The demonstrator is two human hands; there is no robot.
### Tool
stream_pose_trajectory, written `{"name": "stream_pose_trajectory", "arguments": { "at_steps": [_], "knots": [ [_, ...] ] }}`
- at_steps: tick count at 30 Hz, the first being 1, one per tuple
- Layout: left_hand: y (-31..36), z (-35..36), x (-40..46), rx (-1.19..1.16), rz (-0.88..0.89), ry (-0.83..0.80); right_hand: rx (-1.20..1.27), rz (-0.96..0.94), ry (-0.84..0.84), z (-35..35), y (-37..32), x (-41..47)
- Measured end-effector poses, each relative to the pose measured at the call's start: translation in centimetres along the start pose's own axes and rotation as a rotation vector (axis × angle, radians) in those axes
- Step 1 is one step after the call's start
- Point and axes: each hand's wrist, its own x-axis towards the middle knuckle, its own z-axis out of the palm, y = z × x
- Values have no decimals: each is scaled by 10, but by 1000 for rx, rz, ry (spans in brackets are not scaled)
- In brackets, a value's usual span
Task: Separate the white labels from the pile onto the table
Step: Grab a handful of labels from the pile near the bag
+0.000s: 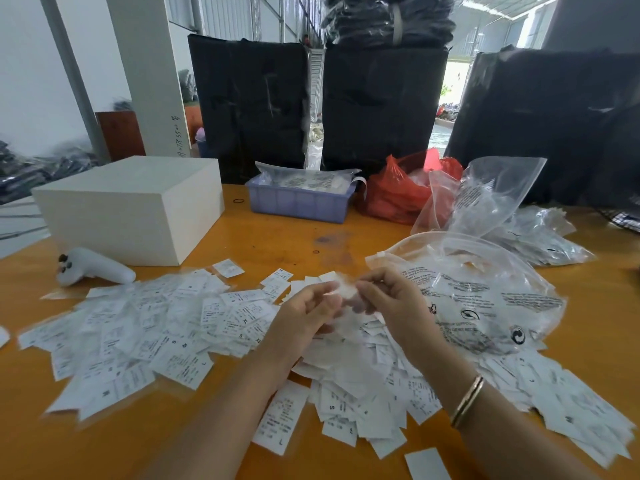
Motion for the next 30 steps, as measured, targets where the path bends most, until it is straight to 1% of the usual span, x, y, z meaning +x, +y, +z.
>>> {"name": "stream_pose_trajectory", "arguments": {
  "at_steps": [4, 8, 12, 14, 16, 17, 18, 20, 22, 24, 26, 28, 30],
  "knots": [
    [-5, 2, 1, 30, 6, 119, 74, 79, 4, 5, 10, -6],
    [-6, 2, 2, -3, -1, 171, 197, 125, -20, 6, 15, -9],
    [-7, 0, 3, -64, -17, 243, 466, 122, 55, 0, 16, -7],
    [-6, -3, 4, -95, -22, 264, 537, 87, 92, -5, 15, -6],
    [-5, -5, 4, -129, -30, 293, 558, 50, 166, -11, 14, -4],
    [-6, -6, 5, -147, -37, 306, 515, 39, 215, -13, 14, -4],
    [-6, -7, 5, -167, -44, 314, 421, 28, 260, -17, 15, -4],
    [-6, -7, 6, -192, -51, 314, 142, -11, 285, -22, 18, -6],
    [-6, -7, 6, -195, -52, 305, -195, -52, 198, -24, 23, -6],
    [-6, -7, 5, -211, -60, 311, -602, -103, 44, -23, 28, -6],
    [-6, -8, 6, -221, -69, 334, -897, -80, -70, -20, 30, -6],
    [-6, -9, 6, -219, -73, 346, -1063, -30, -117, -16, 29, -7],
    [-7, -9, 6, -211, -77, 345, -1135, -36, -119, -13, 27, -6]
  ]
}}
